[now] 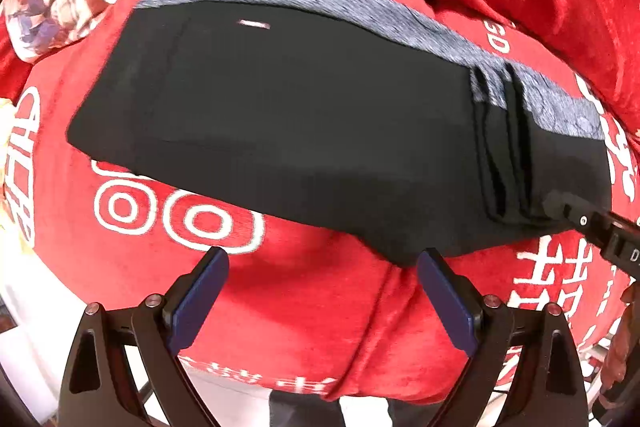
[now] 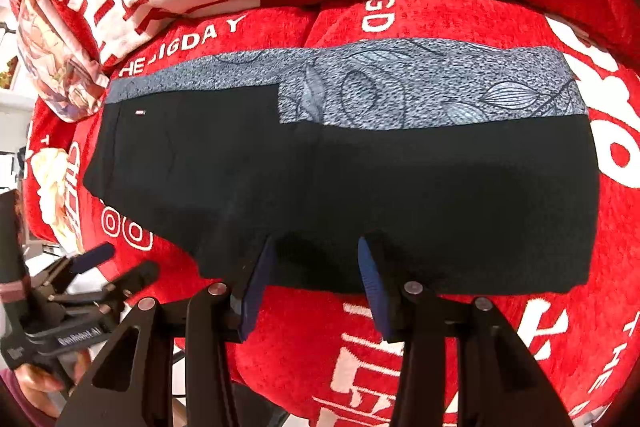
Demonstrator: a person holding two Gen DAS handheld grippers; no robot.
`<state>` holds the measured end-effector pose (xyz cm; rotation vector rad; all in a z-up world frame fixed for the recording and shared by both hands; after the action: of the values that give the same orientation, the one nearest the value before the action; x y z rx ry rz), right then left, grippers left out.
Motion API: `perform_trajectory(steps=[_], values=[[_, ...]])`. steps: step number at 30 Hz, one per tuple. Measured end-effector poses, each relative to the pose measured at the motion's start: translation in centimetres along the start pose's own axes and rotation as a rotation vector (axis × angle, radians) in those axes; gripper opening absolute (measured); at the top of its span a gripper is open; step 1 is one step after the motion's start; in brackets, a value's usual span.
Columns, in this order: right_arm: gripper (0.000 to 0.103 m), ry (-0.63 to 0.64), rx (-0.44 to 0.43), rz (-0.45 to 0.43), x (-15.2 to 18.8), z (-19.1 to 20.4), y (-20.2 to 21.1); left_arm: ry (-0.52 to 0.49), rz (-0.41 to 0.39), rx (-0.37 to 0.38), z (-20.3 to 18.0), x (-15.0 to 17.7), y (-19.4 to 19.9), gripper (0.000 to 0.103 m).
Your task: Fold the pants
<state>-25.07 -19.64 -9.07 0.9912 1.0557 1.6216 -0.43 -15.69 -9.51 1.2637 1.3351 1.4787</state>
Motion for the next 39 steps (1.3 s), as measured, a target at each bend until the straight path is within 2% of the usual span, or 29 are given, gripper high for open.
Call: perform_trajectory(steps=[3, 7, 19, 27, 39], values=[[0.049, -0.015, 0.020, 0.013, 0.0, 0.5, -0.4, 0.013, -0.008, 0.001, 1.3, 0.3, 0.6, 0.096], [0.055, -0.031, 0.049, 0.023, 0.0, 0.9, -0.9, 0.031, -0.008, 0.010, 2.9, 0.4, 0.6, 0.096], [0.055, -0.035, 0.139, 0.040, -0.1, 2.1, -1.2, 0.081, -0.007, 0.036, 7.3, 1.8, 0.7, 0.096], [0.055, 0.018, 0.131, 0.052, 0.4, 5.3, -1.2, 0.111, -0.006, 0.062, 8.7, 1.8, 0.3, 0.096], [0.055, 0.088, 0.157, 0.124, 1.1, 9.4, -2.0, 0.196, -0.036, 0.119, 12.5, 1.8, 0.9, 0.096]])
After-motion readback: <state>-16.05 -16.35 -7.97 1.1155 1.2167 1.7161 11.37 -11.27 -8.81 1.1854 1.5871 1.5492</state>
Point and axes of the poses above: each gripper's, at about its wrist camera, not at the fingertips, and y roughly against the way its jaws point, z to its left, x to its underside, the point moved 7 cm from there along -y, roughly the way its jaws point, and after that the axes turned 12 degrees about z, right-handed, at the moved point
